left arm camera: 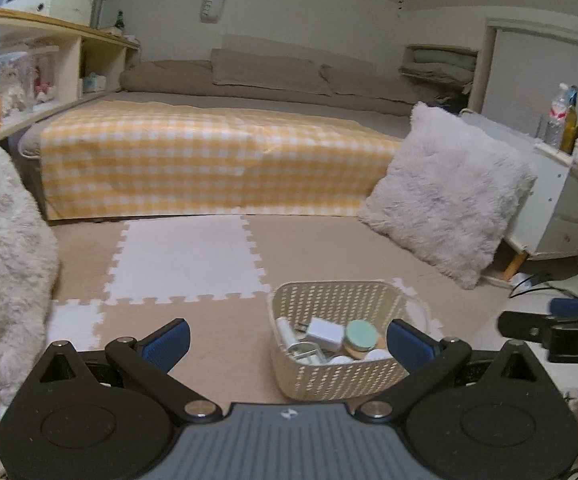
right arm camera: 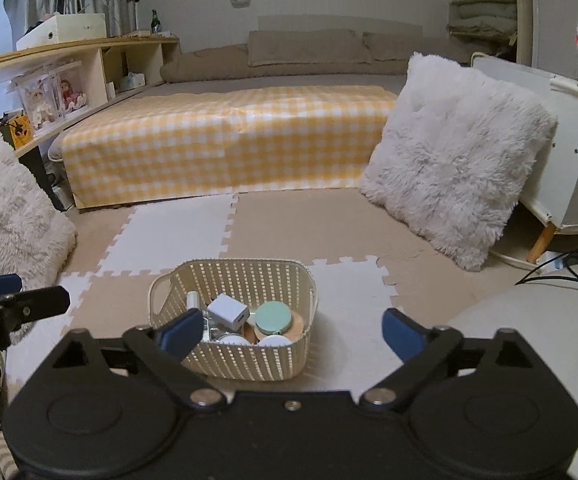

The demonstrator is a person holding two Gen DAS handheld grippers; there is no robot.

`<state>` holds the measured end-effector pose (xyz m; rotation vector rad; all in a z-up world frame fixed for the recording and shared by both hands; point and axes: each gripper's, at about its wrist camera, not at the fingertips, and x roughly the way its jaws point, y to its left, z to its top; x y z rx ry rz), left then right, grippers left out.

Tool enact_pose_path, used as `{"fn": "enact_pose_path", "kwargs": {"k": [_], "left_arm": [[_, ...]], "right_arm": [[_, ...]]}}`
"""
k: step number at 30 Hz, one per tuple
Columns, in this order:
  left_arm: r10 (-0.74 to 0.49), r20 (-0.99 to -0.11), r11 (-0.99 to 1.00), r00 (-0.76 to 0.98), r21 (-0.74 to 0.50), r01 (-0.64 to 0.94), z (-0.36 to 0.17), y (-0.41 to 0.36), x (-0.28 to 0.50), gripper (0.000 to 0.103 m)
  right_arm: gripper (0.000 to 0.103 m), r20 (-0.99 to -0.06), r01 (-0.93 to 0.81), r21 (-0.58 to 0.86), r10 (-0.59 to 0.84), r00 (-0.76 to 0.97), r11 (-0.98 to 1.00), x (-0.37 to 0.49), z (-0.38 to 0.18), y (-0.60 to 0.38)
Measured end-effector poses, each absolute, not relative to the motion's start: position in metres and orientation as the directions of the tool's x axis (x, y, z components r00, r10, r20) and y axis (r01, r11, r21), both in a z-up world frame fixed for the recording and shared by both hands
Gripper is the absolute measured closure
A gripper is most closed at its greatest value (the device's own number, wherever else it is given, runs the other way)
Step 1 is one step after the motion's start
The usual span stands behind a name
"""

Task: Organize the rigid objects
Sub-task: 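Lower the basket onto the floor mat with the right tool and back away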

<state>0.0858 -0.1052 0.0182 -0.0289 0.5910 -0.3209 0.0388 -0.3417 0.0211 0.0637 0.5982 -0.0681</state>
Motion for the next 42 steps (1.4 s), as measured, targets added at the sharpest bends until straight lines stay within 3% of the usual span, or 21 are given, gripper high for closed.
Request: {"fn": "enact_pose_path", "kwargs": {"k": [42], "left_arm": [[-0.243,-0.547,0.966,0.801,-0.06,0.252,0.007,-0.102,0.069,0.0]], "right_arm": [[0.0,-0.537,0.097,0.005,-0.079,0.84,0.995,0.027,0.009,-0.336]]}}
